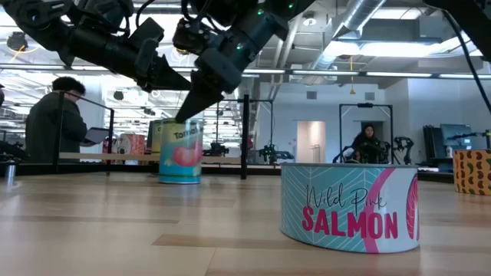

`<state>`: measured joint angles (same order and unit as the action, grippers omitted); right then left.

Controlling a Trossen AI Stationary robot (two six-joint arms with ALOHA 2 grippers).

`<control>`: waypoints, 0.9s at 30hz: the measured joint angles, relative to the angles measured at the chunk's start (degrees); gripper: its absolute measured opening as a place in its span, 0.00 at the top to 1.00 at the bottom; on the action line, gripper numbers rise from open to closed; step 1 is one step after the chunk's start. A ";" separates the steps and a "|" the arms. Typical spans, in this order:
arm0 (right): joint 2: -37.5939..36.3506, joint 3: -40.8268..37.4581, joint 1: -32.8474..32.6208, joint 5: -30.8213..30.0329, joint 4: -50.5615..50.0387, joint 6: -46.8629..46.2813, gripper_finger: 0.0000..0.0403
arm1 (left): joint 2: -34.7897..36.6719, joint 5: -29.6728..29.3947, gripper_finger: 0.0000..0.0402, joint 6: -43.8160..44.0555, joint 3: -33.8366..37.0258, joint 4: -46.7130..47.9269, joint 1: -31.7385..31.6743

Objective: Pick and place cans onto a shelf
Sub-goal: Put the large canned tomatoes on the shelf

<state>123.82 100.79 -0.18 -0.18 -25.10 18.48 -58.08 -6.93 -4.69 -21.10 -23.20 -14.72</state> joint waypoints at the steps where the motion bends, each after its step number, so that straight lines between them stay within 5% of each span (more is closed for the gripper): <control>1: 0.21 0.26 0.11 0.00 -0.01 0.00 0.96 | 0.00 0.03 1.00 0.00 0.00 0.04 0.02; 15: -4.97 0.27 0.71 0.11 -0.56 0.25 0.67 | 0.02 -0.24 1.00 0.69 0.00 0.17 0.01; 21: -13.55 -4.14 0.73 0.59 -9.31 2.82 0.85 | 0.02 0.65 1.00 1.34 0.00 0.28 0.54; 24: -19.12 -15.02 1.81 4.14 1.20 2.75 0.97 | 0.02 0.72 1.00 1.36 0.00 0.27 1.69; 27: -24.70 -28.00 2.66 5.80 15.98 1.04 0.95 | 0.02 1.42 1.00 1.31 0.00 0.22 2.86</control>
<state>99.12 72.79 2.48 5.62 -9.12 19.52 -58.06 -5.52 -3.38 -21.10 -22.98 -11.86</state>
